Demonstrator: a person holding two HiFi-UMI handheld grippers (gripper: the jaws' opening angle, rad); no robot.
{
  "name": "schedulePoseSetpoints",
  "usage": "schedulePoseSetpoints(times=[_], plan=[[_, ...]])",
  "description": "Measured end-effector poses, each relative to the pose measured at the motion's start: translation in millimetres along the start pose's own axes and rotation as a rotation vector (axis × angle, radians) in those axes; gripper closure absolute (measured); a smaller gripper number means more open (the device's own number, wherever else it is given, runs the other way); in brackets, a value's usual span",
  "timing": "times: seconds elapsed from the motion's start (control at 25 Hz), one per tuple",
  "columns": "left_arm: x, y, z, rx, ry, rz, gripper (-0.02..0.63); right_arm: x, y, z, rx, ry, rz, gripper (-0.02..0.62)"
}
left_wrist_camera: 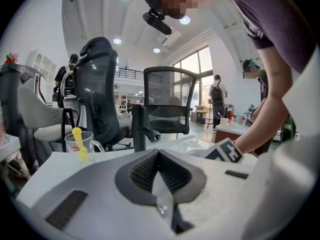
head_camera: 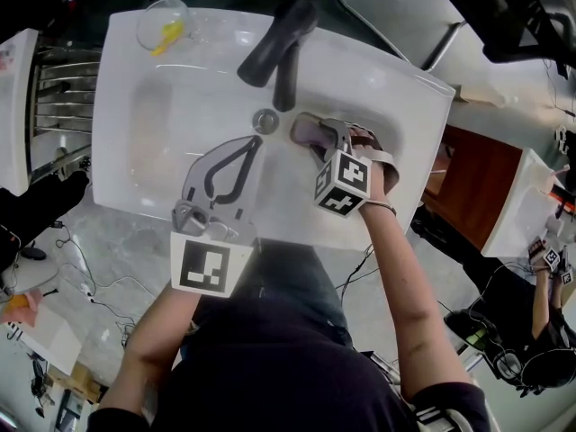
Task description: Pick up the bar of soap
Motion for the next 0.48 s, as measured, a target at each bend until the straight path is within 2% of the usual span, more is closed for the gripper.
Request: schedulePoseSetpoints(times=[0.48], plan=[[5,4,4,-0.025,0.008,0.016,0.609,5,-13,0,-0.072,0.103,0.107,0.396]])
Point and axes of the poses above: the fingertips, and each gripper's own axes: y backward along the fingers, z to its left, x out of its underside, the point moved 3 cm from there along y, backward along the fingers, and after that the axes turned 14 degrees about -z, right-handed, at the moved point
